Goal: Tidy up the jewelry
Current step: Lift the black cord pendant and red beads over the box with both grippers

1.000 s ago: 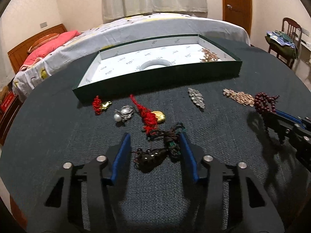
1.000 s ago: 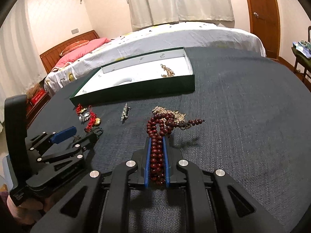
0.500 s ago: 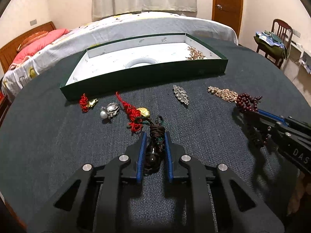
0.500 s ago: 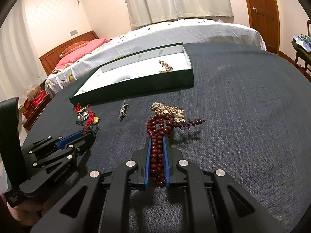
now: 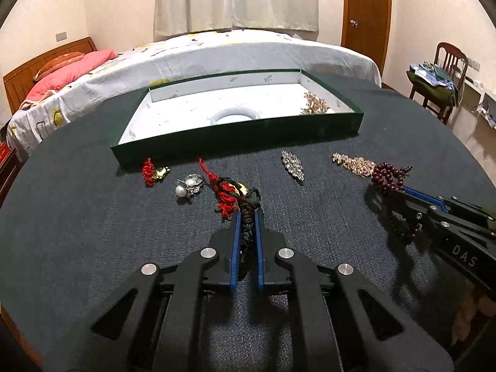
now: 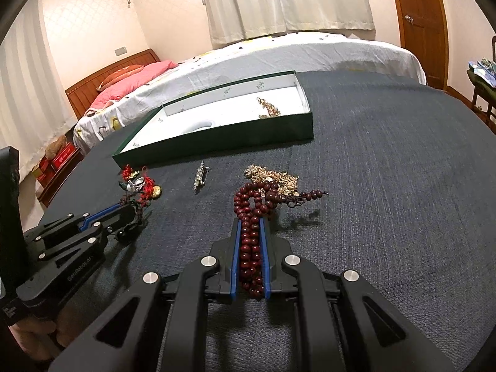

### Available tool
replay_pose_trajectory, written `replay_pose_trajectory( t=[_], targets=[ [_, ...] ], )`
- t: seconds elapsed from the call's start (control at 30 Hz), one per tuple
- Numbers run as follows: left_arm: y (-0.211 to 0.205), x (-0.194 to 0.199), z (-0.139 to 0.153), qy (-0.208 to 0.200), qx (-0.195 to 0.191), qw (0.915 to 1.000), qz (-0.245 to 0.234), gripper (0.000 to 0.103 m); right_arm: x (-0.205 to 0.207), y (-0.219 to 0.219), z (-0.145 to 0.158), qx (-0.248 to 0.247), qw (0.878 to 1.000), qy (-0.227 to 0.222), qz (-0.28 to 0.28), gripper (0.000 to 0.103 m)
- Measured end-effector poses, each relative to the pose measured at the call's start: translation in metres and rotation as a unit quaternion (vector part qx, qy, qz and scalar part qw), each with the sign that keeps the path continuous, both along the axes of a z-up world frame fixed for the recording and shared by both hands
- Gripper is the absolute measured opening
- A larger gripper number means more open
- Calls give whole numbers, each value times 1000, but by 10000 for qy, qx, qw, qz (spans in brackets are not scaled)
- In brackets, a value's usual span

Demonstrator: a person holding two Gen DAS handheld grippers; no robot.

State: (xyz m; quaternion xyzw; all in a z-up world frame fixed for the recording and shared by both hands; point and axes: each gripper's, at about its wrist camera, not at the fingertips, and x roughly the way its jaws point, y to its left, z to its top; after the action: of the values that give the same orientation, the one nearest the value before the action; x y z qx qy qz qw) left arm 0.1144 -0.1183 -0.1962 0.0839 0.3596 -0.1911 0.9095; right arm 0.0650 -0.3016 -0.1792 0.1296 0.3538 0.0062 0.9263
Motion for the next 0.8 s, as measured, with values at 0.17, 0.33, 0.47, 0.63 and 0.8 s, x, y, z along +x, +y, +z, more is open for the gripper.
replay_pose_trajectory(
  t=[0.17,0.33,0.47,0.63,0.8],
  targets=[
    [5,-5,11,-128,-59,9999,76,9,-2,4,7,-52,9999,-107,34,12],
    [11,-12,29,-360,-95,9992,157,9,-6,9,20,-114,9995,-271,86,12],
    [15,-17,43,-509,-169,9983,229,9,-9,13,36,-149,9988,-449,134,12],
    [23,-18,63,-678,-319,9966,337,9,-10,17,58,-180,9973,-688,182,12],
    [28,-12,84,-917,-488,9938,384,9,-3,18,80,-204,9950,-952,238,12]
  ],
)
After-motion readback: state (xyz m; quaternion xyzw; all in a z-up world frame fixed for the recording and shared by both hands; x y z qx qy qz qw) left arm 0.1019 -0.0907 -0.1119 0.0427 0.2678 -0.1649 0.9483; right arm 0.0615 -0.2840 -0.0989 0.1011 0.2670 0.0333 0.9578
